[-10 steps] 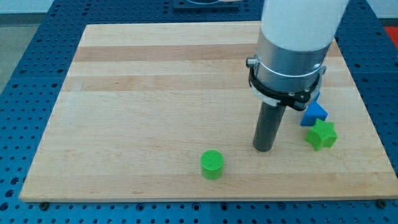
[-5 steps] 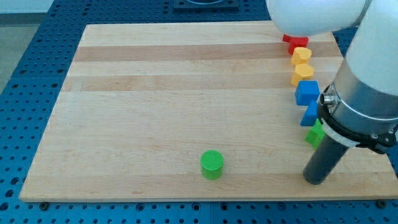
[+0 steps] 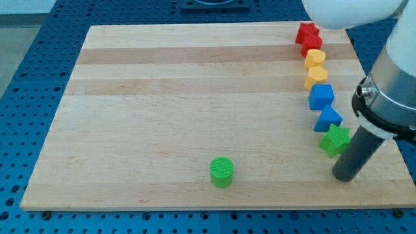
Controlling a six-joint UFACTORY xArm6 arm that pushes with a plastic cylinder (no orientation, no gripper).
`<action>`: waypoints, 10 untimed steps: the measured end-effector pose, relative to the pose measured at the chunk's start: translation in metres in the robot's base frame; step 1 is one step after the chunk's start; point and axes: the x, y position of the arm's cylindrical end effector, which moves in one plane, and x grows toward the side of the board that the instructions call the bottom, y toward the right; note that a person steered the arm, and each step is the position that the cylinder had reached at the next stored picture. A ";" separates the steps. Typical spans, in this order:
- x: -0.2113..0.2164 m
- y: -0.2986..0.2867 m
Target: Move the line of blocks up a bit
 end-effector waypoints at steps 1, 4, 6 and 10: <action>-0.008 -0.002; -0.009 0.005; -0.006 0.005; -0.075 0.005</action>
